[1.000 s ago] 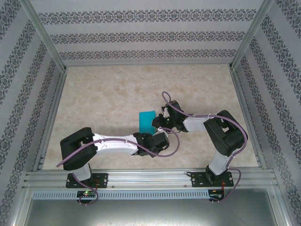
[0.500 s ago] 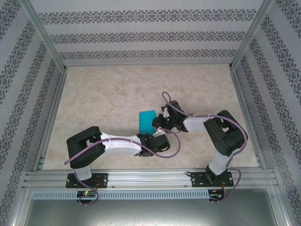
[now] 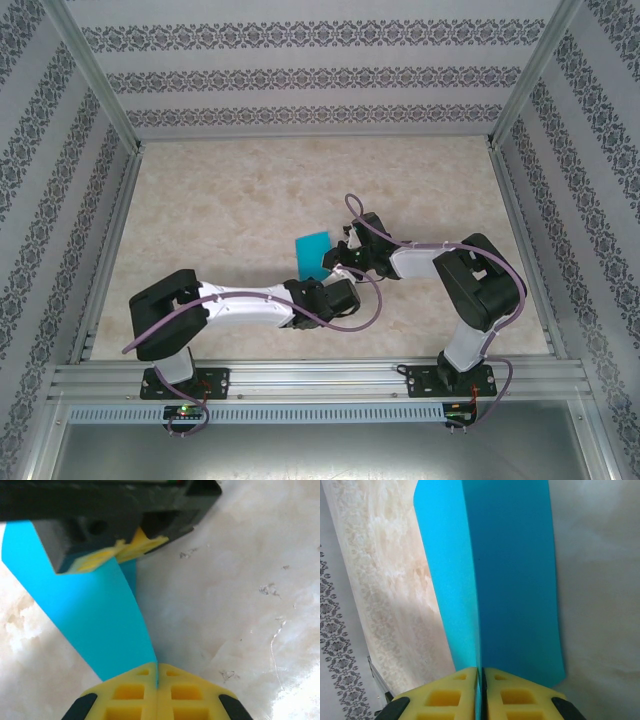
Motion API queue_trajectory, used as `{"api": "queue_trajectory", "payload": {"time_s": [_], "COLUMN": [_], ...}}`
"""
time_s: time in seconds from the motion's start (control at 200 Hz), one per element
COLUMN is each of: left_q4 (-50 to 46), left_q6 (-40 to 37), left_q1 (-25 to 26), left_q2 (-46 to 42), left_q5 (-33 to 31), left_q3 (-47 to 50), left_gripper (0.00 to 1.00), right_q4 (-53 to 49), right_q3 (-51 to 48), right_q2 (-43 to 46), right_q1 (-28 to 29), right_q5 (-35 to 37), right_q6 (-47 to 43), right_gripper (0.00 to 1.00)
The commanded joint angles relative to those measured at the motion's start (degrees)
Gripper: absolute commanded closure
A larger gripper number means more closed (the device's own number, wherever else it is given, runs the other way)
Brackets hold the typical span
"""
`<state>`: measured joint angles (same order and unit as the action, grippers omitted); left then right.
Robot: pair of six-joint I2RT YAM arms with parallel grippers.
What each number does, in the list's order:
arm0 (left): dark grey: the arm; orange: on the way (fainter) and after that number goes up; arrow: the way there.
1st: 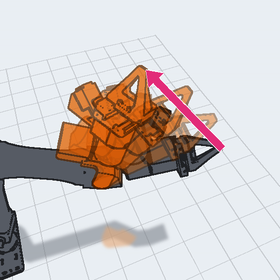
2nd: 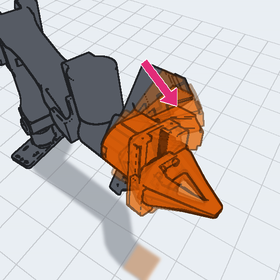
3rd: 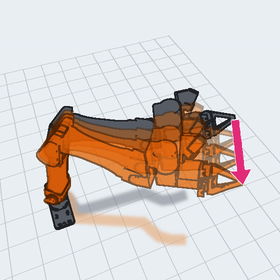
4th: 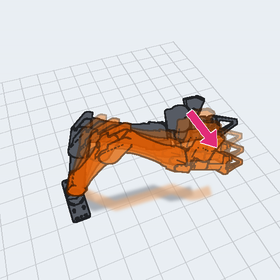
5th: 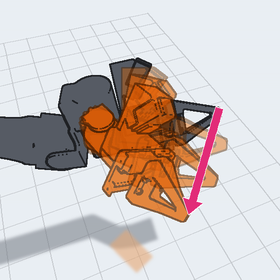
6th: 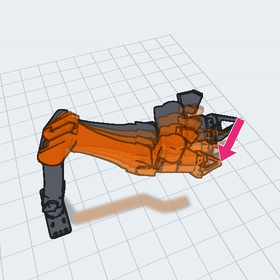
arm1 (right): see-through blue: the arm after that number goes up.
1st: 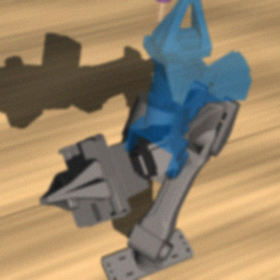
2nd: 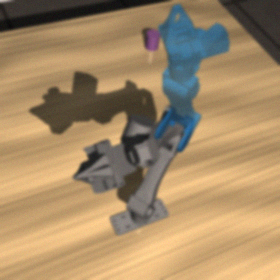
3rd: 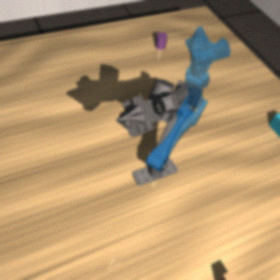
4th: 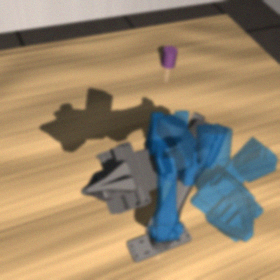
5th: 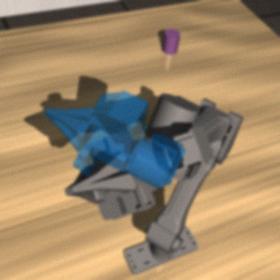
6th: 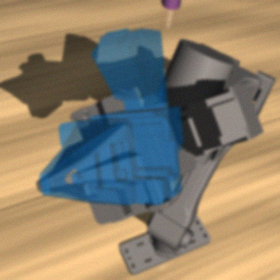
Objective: Fold a paper plane with a square sheet of paper (pick it up from the middle)
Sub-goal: Third fold the triangle at the center of the table.
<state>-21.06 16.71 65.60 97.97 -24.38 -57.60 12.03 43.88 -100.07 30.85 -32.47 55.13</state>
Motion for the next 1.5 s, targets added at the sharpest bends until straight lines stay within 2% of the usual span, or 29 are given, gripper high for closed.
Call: {"api": "queue_trajectory", "payload": {"time_s": [0.0, 0.045, 0.135, 0.22, 0.375, 0.48, 0.555, 0.689, 0.924, 1.059, 1.214, 1.494], "left_q4": [0.20, 0.47, 1.12, 2.26, 3.53, 4.08, 4.64, 4.56, 4.25, 3.89, 3.93, 3.66], "left_q6": [-0.36, -0.24, 0.29, 0.71, 1.20, 1.04, 1.23, 1.00, 1.26, 1.08, 1.26, 1.90], "left_q1": [-1.30, -1.89, -3.30, -5.61, -9.86, -12.28, -14.18, -16.56, -19.76, -20.99, -22.87, -26.62], "left_q2": [-2.82, -3.50, -5.11, -7.09, -9.99, -10.70, -10.94, -11.26, -9.78, -9.10, -7.87, -4.93], "left_q5": [0.85, 2.02, 5.04, 10.90, 21.89, 27.79, 32.10, 38.51, 46.03, 48.47, 51.89, 53.28], "left_q3": [-0.61, -0.12, 1.04, 2.51, 4.57, 5.65, 6.04, 5.86, 5.22, 4.91, 4.69, 4.07], "left_gripper": [1.00, 1.00, 1.00, 1.00, 1.00, 1.00, 1.00, 1.00, 1.00, 1.00, 1.00, 1.00], "right_q4": [-0.97, -1.20, -1.64, -3.84, -13.79, -16.49, -15.92, -15.72, -18.95, -20.88, -27.97, -34.74], "right_q3": [1.36, 1.47, 1.30, 1.03, 2.30, 3.83, 5.10, 8.20, 14.29, 16.80, 21.72, 25.02], "right_q2": [-0.30, -0.17, 0.72, 3.30, 9.37, 11.42, 10.86, 7.29, -0.68, -4.31, -9.00, -13.02], "right_q1": [-0.66, -0.79, -1.20, -2.02, -3.29, -3.34, -3.28, -2.95, -1.42, -0.92, -0.57, 1.08], "right_q5": [-0.75, -0.75, -0.80, 0.52, 6.36, 7.94, 6.72, 5.27, 2.91, 3.58, 5.63, 9.08], "right_q6": [-1.51, -1.71, -2.07, -3.27, -8.45, -10.62, -11.14, -11.76, -14.26, -16.67, -22.00, -27.60], "right_gripper": [0.88, 0.86, 0.75, 0.66, 0.62, 0.60, 0.62, 0.70, 0.81, 0.82, 0.82, 0.82]}}
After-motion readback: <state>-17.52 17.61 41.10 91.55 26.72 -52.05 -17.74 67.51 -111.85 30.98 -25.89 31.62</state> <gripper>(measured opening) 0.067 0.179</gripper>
